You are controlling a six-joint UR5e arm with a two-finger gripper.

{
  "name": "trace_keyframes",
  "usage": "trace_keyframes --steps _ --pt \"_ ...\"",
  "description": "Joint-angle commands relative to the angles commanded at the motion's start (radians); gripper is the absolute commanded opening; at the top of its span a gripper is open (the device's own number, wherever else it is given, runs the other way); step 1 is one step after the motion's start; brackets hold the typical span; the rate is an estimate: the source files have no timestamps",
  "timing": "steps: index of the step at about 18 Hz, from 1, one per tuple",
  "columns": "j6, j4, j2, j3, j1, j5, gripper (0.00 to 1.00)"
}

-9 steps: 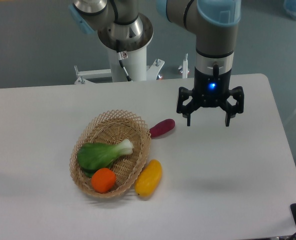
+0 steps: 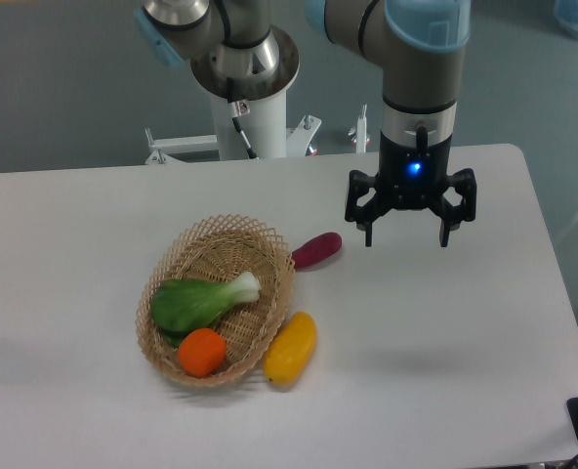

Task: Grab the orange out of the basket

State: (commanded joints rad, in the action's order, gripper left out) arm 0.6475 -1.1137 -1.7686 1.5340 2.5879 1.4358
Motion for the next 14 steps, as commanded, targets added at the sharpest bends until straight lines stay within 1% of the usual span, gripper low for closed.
trace_keyframes --steps 2,3,4,5,6,7,8,11,14 --pt "-0.035 0.003 -0.011 0.003 -0.029 0.000 1.00" --pt "-0.060 0.011 -0.029 -0.001 -0.049 0.000 1.00" --pt "-0.081 0.030 -0.047 -0.006 -0.064 0.002 1.00" --pt "-0.118 0.063 -0.076 0.001 -0.093 0.015 1.00" --pt "-0.133 0.074 -0.093 0.000 -0.121 0.056 1.00" --pt "-0.141 0.083 -0.126 -0.006 -0.188 0.139 1.00" --pt "-0.146 0.097 -0.147 -0.008 -0.243 0.191 1.00" --pt "-0.144 0.101 -0.170 0.009 -0.342 0.193 1.00" --pt "-0.138 0.107 -0.178 0.012 -0.394 0.190 1.00"
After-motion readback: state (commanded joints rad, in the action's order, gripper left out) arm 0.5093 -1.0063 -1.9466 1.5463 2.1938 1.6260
